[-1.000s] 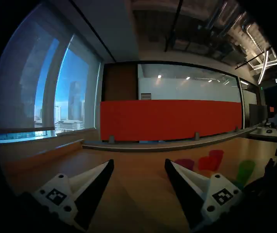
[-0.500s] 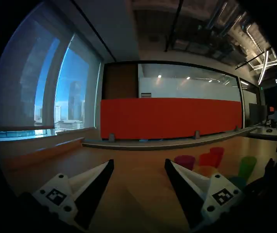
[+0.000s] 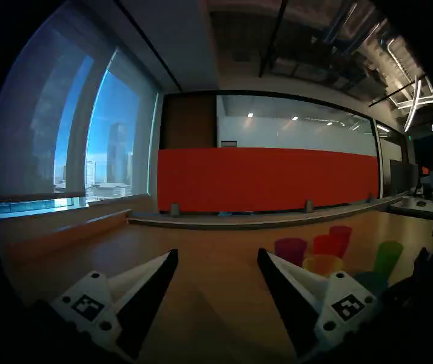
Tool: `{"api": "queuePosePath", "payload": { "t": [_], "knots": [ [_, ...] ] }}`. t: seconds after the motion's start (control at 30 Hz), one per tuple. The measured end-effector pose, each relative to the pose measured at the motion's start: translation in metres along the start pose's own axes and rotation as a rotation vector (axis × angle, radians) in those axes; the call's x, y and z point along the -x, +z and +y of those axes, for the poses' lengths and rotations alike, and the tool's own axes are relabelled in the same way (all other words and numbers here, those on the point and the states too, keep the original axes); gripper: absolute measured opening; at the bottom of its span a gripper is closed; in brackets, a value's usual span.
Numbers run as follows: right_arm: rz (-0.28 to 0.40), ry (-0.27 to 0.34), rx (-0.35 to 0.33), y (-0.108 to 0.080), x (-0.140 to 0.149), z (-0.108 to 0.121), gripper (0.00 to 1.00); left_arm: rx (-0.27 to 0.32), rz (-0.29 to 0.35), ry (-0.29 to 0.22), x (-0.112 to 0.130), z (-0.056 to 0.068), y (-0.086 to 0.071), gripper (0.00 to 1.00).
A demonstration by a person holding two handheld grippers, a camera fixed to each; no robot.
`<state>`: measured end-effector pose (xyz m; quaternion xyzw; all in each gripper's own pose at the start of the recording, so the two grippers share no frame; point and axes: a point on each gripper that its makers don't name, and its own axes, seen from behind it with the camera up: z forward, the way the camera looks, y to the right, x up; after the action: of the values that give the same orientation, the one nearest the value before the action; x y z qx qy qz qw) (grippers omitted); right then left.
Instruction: Pour water
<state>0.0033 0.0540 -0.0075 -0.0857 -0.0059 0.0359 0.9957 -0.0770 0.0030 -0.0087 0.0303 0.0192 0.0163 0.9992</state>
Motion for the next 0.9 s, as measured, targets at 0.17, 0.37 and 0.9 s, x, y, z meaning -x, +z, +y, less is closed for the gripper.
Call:
{"api": "queuePosePath", "payload": {
  "t": [0.17, 0.37, 0.9],
  "knots": [
    [-0.001, 0.0, -0.002, 0.0, 0.0, -0.001, 0.99, 0.006, -0.023, 0.002, 0.005, 0.001, 0.001, 0.97],
    [0.002, 0.014, -0.015, -0.002, -0.001, -0.004, 0.99, 0.009, -0.028, 0.005, 0.008, 0.003, 0.002, 0.97],
    [0.057, 0.001, -0.049, -0.005, -0.003, -0.01, 0.99, 0.009, -0.029, 0.005, 0.009, 0.003, 0.002, 0.97]
  ]
}}
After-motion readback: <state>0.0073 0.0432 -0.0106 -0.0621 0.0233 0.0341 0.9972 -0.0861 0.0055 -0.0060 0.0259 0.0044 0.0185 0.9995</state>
